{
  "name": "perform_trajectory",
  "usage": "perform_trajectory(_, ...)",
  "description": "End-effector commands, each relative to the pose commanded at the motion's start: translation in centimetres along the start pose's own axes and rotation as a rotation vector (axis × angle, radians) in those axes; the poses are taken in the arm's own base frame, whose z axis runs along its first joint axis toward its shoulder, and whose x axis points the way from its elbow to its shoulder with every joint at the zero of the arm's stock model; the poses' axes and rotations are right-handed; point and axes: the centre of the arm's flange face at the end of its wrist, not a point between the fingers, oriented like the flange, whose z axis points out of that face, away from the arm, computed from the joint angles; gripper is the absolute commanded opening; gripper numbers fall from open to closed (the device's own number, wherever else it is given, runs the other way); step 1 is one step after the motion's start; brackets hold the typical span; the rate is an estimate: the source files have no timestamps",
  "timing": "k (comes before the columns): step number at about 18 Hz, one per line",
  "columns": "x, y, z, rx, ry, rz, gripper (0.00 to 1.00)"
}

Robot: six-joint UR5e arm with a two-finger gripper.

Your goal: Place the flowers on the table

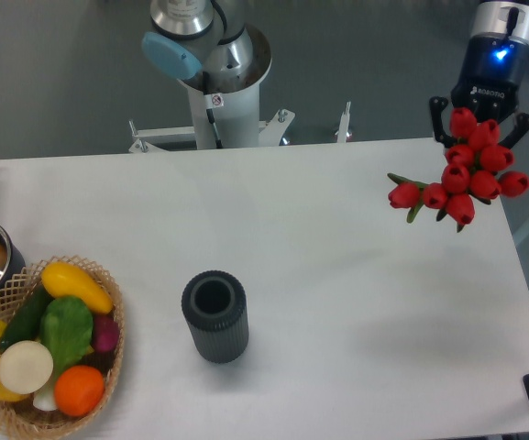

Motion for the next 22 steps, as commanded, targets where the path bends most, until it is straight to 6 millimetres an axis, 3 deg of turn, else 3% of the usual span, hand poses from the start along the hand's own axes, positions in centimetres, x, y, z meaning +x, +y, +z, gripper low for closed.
perform_trajectory(7, 1.4, -0.6, -0.3, -0.087, -0.038, -0.092, 0.33)
perform_trajectory(12, 3.4, -1.2, 2.1, -0.194, -0.049, -0.165, 0.33)
perform_trajectory(17, 3.3, -0.7, 2.8, -0.202, -0.053, -0.304, 0.33)
perform_trajectory(22, 2.9, 0.7, 5.8, -0.247, -0.012, -0.341, 0.33)
